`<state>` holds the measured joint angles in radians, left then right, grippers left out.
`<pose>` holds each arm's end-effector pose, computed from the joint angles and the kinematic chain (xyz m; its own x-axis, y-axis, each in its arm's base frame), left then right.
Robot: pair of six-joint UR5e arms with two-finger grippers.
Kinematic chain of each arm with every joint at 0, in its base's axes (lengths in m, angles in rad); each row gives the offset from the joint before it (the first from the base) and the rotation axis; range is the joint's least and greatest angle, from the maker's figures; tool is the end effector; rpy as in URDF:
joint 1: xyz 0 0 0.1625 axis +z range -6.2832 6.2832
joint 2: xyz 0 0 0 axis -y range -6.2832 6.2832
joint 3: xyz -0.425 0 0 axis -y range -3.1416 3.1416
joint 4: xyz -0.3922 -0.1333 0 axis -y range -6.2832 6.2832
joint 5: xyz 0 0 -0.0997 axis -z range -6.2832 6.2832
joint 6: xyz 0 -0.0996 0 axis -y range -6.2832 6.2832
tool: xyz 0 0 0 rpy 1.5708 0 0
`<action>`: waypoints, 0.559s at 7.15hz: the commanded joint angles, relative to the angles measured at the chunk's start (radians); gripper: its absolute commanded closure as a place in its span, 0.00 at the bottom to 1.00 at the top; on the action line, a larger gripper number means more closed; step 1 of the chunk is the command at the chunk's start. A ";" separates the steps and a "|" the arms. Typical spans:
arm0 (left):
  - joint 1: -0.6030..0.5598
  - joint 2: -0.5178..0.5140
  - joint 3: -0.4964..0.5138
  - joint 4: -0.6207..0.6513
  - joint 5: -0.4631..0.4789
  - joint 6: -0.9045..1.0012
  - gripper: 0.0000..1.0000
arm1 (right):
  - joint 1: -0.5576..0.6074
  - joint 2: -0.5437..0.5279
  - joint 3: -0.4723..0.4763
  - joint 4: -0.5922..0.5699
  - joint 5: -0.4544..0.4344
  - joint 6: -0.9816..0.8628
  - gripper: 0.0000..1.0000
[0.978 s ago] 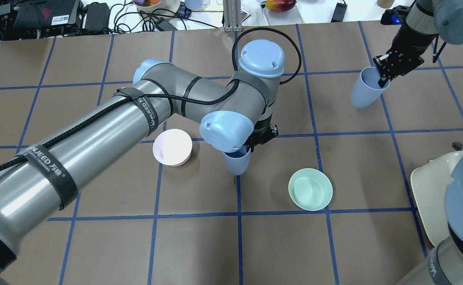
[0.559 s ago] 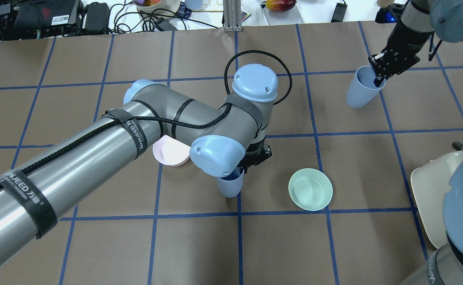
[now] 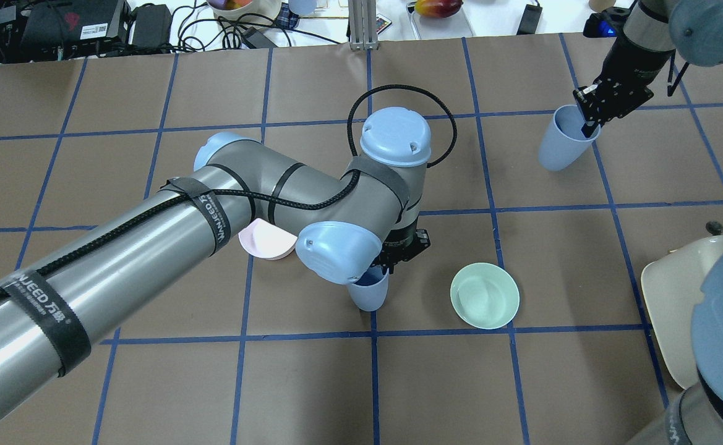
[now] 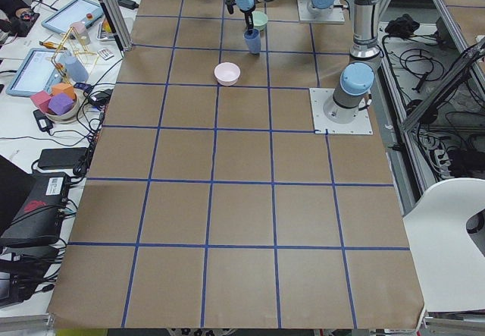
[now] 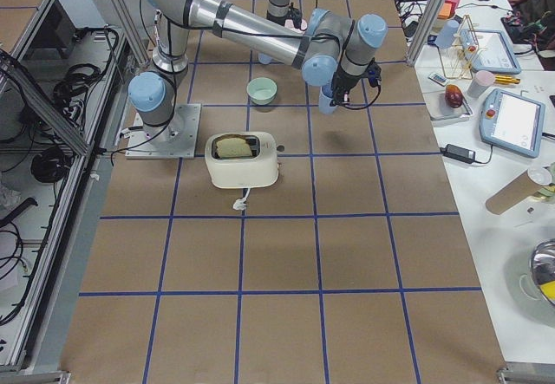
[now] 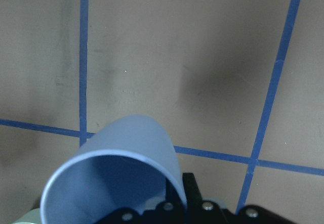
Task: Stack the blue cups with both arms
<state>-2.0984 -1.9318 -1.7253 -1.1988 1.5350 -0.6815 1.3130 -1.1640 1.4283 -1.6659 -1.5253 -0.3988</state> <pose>-0.4081 -0.4286 0.2540 -0.9865 -0.1514 -0.0626 -0.1586 0.9783 0.1334 -0.0269 -0.6426 0.3355 -0.9859 -0.1286 -0.1067 -0.1427 0.9801 0.1378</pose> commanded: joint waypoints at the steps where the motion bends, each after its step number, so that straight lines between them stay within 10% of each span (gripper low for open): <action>1: 0.008 0.011 0.010 0.005 0.002 -0.006 0.00 | 0.000 0.003 0.003 0.003 -0.001 0.000 1.00; 4: 0.205 0.063 0.158 -0.084 0.005 0.142 0.00 | 0.000 0.001 0.006 0.008 0.000 0.000 1.00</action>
<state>-1.9933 -1.8843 -1.6388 -1.2229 1.5438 -0.6311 1.3131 -1.1626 1.4321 -1.6621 -1.5253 -0.3988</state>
